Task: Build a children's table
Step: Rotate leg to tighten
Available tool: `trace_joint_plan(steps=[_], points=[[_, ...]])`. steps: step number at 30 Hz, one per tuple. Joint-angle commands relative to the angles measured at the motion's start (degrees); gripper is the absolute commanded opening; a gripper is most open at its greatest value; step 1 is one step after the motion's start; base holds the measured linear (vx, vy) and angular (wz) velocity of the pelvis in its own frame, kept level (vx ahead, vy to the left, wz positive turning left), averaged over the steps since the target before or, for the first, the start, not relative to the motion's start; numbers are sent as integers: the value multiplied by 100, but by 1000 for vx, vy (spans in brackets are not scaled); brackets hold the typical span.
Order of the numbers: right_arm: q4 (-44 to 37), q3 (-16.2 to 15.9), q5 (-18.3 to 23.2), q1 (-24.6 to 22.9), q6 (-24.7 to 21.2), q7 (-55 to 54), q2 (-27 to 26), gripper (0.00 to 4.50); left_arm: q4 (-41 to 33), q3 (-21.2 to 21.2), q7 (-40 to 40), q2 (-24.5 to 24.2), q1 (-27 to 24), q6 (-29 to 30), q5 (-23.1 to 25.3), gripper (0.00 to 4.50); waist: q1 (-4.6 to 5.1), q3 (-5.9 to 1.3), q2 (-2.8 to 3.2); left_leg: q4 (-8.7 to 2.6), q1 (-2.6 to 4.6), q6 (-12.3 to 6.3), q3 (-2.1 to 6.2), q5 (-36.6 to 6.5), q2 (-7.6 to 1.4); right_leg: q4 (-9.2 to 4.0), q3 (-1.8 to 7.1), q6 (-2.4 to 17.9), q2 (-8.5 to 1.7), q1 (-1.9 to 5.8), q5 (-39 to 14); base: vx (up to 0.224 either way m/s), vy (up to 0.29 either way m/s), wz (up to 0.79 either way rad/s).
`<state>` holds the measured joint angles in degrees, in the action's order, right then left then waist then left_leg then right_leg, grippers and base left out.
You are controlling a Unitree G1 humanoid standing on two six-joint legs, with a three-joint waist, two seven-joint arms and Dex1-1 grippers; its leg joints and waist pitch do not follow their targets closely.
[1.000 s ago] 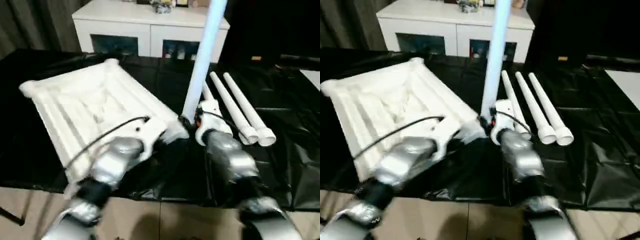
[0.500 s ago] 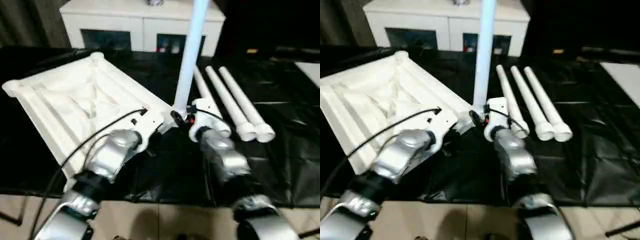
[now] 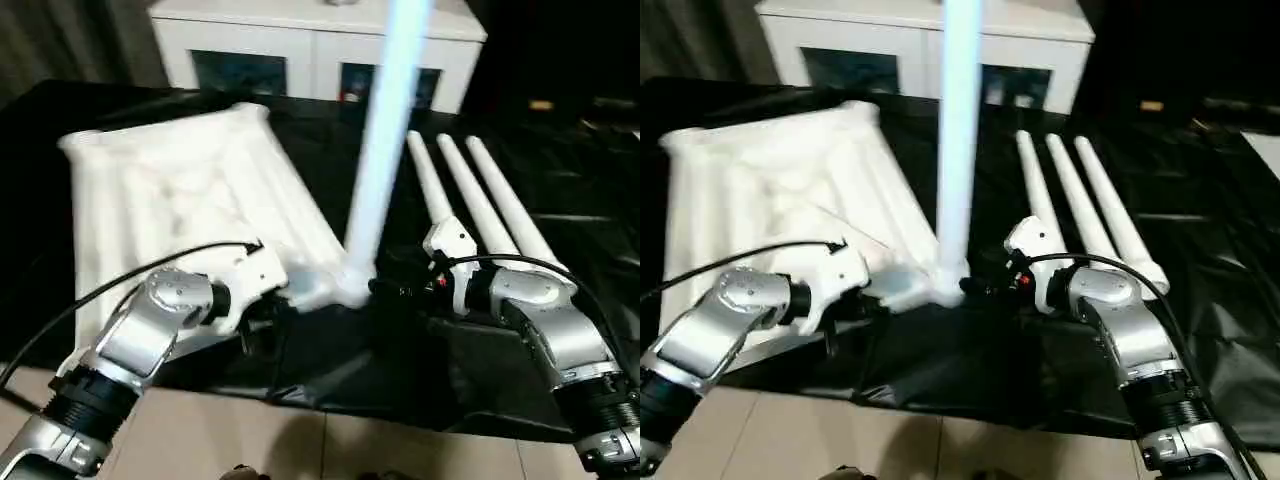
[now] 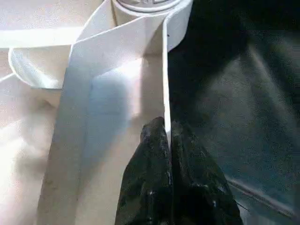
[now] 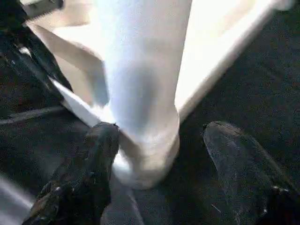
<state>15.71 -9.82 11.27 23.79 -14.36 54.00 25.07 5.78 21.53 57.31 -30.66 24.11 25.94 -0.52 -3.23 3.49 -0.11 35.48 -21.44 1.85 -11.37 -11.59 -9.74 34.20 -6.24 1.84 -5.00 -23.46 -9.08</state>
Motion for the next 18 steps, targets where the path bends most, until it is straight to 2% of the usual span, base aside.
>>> trace_joint_plan(steps=[1, 4, 9, 13, 14, 18], points=[[-43, -134, -98, 107, -55, 144, 24, 368, -328, 75, 107, 11, 47, -76, -121, 0, 17, -332, -4, -524, 178, 9, 210, -1741, -423, -455, 402, 1041, -445, 236, -2168, 0, 0, 0], [48, -336, -307, 153, 65, 171, 40, 395, -346, 79, 138, 26, 36, -90, -112, 0, 21, -342, -8, -540, 162, 79, 226, -1727, -419, -452, 424, 939, -455, 246, -2213, 0, 0, 0], [329, -534, -511, 253, 251, 83, -74, 395, -362, 75, 165, 42, 35, -103, -103, 0, 15, -364, -21, -519, 131, 7, 212, -1471, -399, -426, 444, 1013, -463, 265, -1957, 0, 0, 0], [481, -411, -376, 356, 188, 29, -285, 395, -339, 76, 185, 30, 53, -117, -91, 0, -1, -386, -15, -498, 129, -83, 198, -1236, -401, -386, 447, 1104, -455, 275, -1641, 0, 0, 0], [506, -372, -329, 372, 179, 39, -319, 367, -335, 77, 188, 26, 54, -120, -90, 0, 0, -390, -13, -497, 127, -90, 201, -1206, -403, -373, 446, 1125, -454, 279, -1590, 0, 0, 0], [570, -289, -214, 391, 197, 75, -378, 354, -314, 85, 191, 18, 47, -139, -75, 0, -10, -392, -8, -491, 134, -116, 191, -1139, -404, -354, 446, 1171, -443, 278, -1466, 0, 0, 0]])
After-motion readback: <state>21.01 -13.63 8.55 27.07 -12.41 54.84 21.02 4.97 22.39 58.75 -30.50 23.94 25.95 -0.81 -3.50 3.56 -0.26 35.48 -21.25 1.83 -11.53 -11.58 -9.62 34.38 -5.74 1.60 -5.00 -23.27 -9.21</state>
